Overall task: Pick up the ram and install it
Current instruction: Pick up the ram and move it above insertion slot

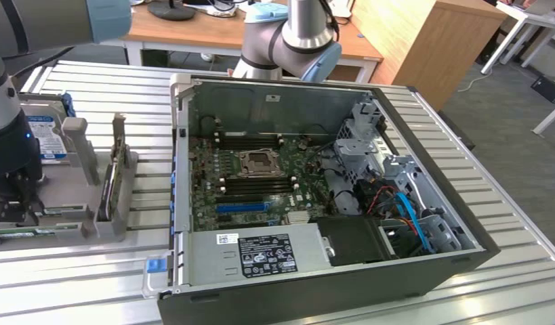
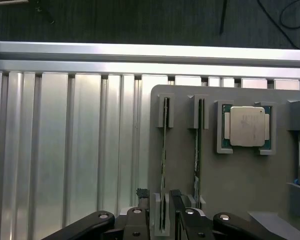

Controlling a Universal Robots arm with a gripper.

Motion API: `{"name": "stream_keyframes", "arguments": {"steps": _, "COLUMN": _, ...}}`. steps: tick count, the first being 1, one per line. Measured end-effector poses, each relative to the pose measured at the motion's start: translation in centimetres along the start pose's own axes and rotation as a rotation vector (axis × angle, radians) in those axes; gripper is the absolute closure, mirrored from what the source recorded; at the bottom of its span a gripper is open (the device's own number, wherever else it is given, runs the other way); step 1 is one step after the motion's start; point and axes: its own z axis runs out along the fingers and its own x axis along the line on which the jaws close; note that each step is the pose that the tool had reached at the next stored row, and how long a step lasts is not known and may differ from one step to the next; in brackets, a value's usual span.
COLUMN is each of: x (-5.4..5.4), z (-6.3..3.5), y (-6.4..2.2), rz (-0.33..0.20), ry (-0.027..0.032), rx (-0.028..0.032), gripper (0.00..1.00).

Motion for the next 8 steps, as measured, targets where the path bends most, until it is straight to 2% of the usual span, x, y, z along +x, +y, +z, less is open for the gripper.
{"name": "stream_keyframes", "arguments": {"steps": 8, "x": 0.0, "z": 1.45, "y": -0.07, "rz": 0.000, "ry": 0.0001, "rx": 0.0003, "gripper": 0.70}}
